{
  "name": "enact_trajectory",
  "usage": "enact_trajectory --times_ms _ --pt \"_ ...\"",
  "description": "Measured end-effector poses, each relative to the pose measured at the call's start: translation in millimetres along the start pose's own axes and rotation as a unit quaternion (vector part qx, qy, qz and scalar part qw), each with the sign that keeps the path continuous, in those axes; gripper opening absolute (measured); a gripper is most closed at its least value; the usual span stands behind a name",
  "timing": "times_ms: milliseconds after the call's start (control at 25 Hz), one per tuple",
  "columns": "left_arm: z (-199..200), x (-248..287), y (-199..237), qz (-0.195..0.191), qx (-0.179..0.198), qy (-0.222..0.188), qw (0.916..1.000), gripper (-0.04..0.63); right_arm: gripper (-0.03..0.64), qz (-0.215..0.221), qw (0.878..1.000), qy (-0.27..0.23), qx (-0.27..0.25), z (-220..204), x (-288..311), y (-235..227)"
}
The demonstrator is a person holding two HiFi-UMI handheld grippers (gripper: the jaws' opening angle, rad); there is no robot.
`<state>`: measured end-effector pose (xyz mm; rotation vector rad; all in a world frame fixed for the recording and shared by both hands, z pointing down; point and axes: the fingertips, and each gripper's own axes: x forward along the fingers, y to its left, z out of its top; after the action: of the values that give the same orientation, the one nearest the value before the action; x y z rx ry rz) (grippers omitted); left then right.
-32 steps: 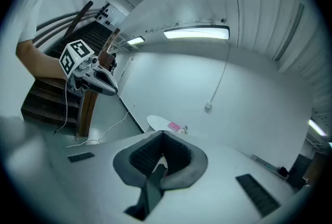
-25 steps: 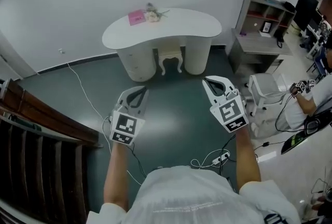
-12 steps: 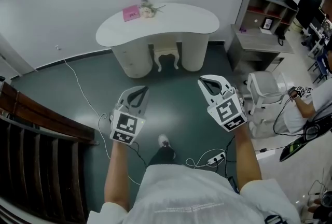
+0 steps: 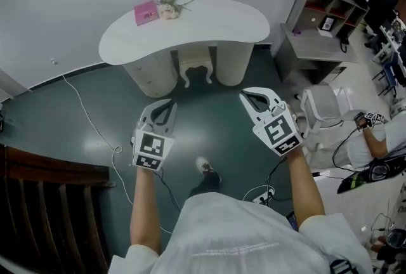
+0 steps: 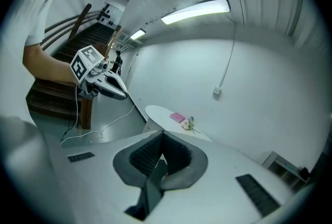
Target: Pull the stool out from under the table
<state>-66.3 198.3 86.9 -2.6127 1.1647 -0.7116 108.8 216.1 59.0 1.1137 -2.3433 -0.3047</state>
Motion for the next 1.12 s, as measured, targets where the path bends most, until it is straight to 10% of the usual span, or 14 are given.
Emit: enact_trajectory --times_ms 560,1120 --pt "-81 185 117 -0.024 -0.058 0.038 0.9973 0.017 0.011 0.045 0.998 0.035 -0.011 -56 213 -80" --pt "-225 341 157 -0.019 -0.128 0.126 0.9836 0.018 0.011 0.103 0.990 0.094 0.021 -234 400 -110"
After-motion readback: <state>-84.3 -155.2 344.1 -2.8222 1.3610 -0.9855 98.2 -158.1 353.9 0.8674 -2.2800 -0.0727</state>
